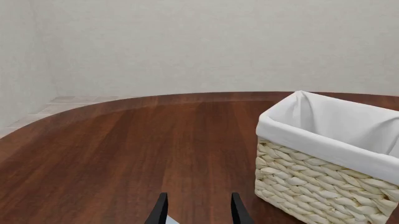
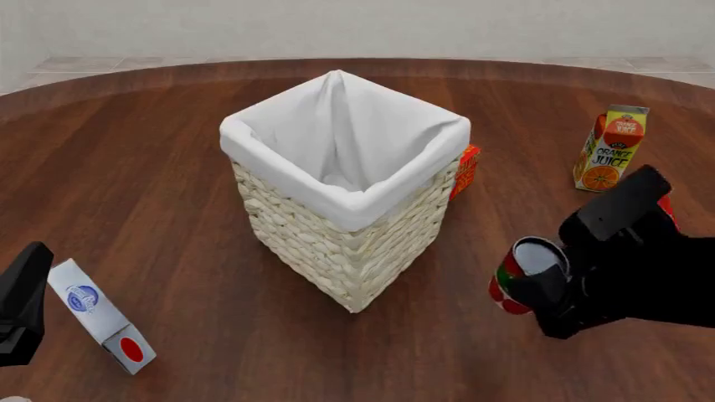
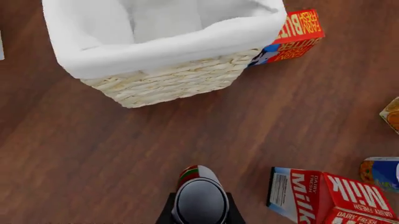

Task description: Pick up the tomato sauce, and put it in the basket.

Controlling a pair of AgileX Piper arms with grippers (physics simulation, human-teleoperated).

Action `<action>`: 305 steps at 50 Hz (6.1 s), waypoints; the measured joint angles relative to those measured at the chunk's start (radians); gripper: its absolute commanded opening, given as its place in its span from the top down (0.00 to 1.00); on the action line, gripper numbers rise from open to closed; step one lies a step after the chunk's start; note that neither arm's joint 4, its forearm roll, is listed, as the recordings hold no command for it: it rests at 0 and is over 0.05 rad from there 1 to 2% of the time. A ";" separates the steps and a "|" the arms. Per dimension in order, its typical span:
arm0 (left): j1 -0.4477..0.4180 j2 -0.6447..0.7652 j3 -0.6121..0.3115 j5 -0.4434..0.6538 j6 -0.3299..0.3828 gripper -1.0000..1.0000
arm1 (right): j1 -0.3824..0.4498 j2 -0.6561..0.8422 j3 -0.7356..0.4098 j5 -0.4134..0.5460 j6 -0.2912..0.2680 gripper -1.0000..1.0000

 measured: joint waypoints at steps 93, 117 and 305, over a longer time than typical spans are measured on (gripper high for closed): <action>0.000 0.000 0.000 0.000 0.000 0.00 | 0.122 0.180 -0.717 0.355 -0.105 1.00; 0.000 0.000 0.000 0.000 0.000 0.00 | 0.151 0.340 -0.867 0.329 -0.093 1.00; 0.000 0.000 0.000 0.000 0.000 0.00 | 0.133 0.991 -1.124 0.165 -0.080 1.00</action>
